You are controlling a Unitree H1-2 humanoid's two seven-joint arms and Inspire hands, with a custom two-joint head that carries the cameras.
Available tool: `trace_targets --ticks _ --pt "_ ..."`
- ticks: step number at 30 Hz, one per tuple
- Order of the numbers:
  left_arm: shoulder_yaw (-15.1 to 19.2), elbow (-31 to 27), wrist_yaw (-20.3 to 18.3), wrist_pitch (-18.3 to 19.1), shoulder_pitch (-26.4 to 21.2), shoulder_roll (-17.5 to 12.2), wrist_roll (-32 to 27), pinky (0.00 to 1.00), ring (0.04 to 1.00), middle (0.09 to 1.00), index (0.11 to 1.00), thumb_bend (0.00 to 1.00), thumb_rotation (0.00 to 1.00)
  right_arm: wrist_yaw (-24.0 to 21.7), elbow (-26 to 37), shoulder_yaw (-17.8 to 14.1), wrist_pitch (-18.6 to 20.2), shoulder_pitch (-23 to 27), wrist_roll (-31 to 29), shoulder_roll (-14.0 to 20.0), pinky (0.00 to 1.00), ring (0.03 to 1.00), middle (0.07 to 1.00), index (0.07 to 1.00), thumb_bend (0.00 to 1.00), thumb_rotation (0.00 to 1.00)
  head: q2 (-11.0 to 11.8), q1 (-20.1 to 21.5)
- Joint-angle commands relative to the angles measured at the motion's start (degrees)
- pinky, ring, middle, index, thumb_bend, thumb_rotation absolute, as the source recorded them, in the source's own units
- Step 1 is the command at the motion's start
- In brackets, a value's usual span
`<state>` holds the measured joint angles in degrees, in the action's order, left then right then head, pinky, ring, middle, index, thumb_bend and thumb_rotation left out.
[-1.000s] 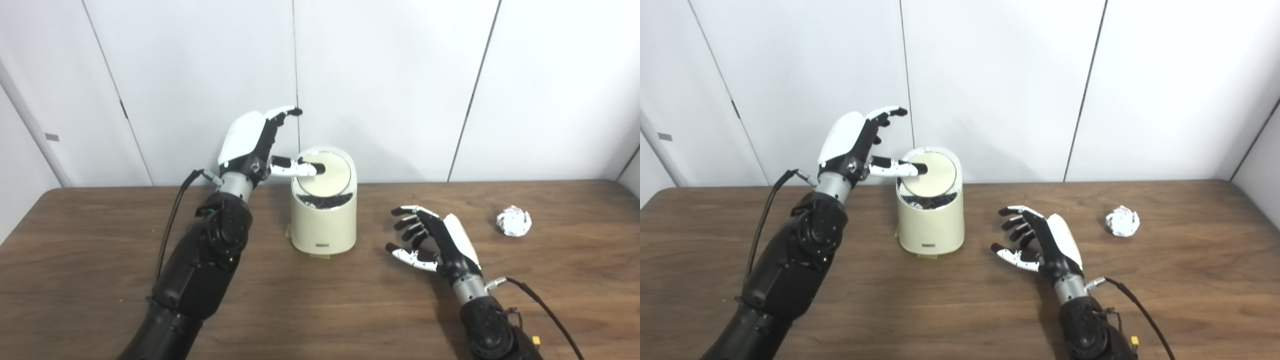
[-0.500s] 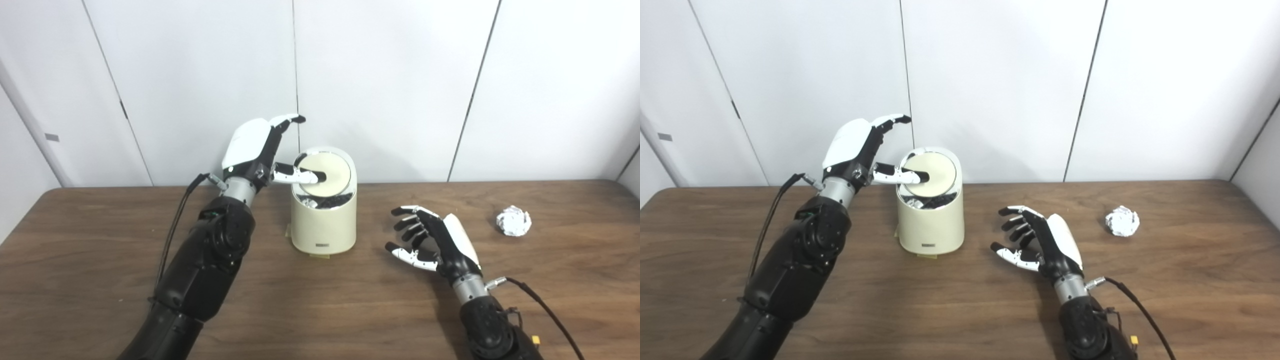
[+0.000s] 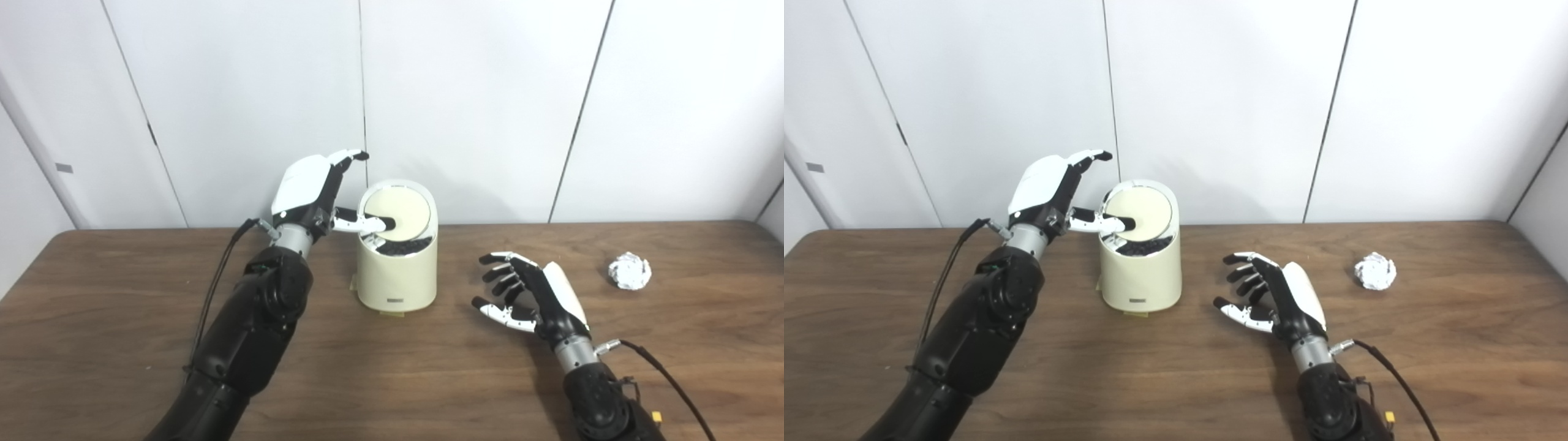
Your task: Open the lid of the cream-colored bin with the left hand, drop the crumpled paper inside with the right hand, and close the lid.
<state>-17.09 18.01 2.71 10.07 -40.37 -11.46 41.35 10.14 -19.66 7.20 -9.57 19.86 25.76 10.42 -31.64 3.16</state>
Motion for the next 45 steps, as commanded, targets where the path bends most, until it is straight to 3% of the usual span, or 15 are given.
trace_targets --ticks 1,8,12,21,25,29,34,35,37,38,39,42,45 --pt "-0.4 0.3 1.8 -0.1 -2.9 -0.2 1.7 0.79 0.884 0.893 0.87 1.0 0.28 0.5 1.7 -0.2 -1.8 2.0 -0.2 0.4 0.41 0.531 0.607 0.697 0.33 0.19 -0.1 0.0" --pt "-3.4 1.6 1.3 0.5 -3.4 -0.9 5.3 0.84 0.927 0.901 0.884 1.0 0.33 0.7 2.3 -0.2 -1.4 2.0 0.0 0.1 0.4 0.506 0.584 0.696 0.33 0.18 -0.5 0.1" --pt "-4.5 2.2 2.7 -1.1 -4.0 -1.4 6.1 0.84 0.929 0.896 0.887 1.0 0.32 0.6 2.4 -0.1 -0.8 2.0 0.2 -0.1 0.39 0.51 0.588 0.693 0.33 0.18 -0.5 0.1" --pt "-12.9 1.7 7.3 -4.2 -6.4 -6.7 19.3 0.93 0.949 0.903 0.893 1.0 0.32 0.2 2.5 -0.3 0.1 2.2 -0.3 -0.5 0.42 0.534 0.607 0.698 0.34 0.19 -0.4 0.1" --pt "-16.2 1.4 5.8 -6.3 -7.3 -9.0 23.7 0.99 0.98 0.933 0.921 1.0 0.29 0.6 2.2 -0.3 -0.1 2.3 -0.1 -0.7 0.39 0.513 0.591 0.693 0.34 0.16 -0.5 0.1" --pt "-17.4 1.9 5.7 -7.7 -7.3 -10.1 26.1 0.98 0.967 0.928 0.928 1.0 0.28 1.0 1.7 -0.2 -0.5 2.6 0.3 -0.7 0.32 0.414 0.516 0.694 0.34 0.13 -0.4 0.1" --pt "-17.2 2.1 5.3 -8.4 -6.7 -10.6 26.4 0.97 0.962 0.918 0.92 1.0 0.26 0.6 1.9 -0.3 -0.5 2.5 -0.2 -0.7 0.42 0.538 0.61 0.694 0.34 0.15 -0.5 0.1" --pt "-16.8 1.9 5.1 -8.2 -6.4 -10.4 26.0 0.97 0.957 0.916 0.917 1.0 0.28 0.7 1.9 -0.3 -0.6 2.5 -0.1 -0.6 0.38 0.489 0.573 0.693 0.34 0.13 -0.5 0.1" --pt "-15.3 1.9 6.2 -8.0 -5.9 -9.8 24.5 0.94 0.937 0.909 0.905 1.0 0.38 0.6 2.0 -0.3 -0.4 2.5 -0.1 -0.6 0.38 0.495 0.578 0.693 0.34 0.14 -0.4 0.0" --pt "-14.4 1.9 6.9 -8.1 -5.7 -9.4 23.4 0.91 0.921 0.898 0.893 0.96 0.48 0.5 2.0 -0.3 -0.3 2.5 -0.2 -0.6 0.4 0.512 0.589 0.693 0.34 0.15 -0.4 0.0" --pt "-13.4 1.4 6.3 -7.7 -5.5 -8.9 22.4 0.9 0.92 0.893 0.884 0.84 0.68 0.5 2.0 -0.3 -0.4 2.5 -0.2 -0.6 0.39 0.507 0.586 0.694 0.34 0.15 -0.4 0.0" --pt "-10.4 -3.0 -0.9 -4.2 -5.4 -7.7 19.8 0.92 0.946 0.913 0.896 0.64 0.95 0.2 2.2 -0.5 0.0 2.4 -0.6 -0.8 0.39 0.505 0.586 0.694 0.34 0.15 -0.3 0.2" --pt "-5.8 -7.5 -6.0 0.4 -5.6 -5.4 15.9 0.91 0.944 0.917 0.898 0.62 0.99 0.4 1.9 -0.4 -0.3 2.4 -0.5 -0.6 0.4 0.513 0.593 0.695 0.34 0.15 -0.2 0.0"
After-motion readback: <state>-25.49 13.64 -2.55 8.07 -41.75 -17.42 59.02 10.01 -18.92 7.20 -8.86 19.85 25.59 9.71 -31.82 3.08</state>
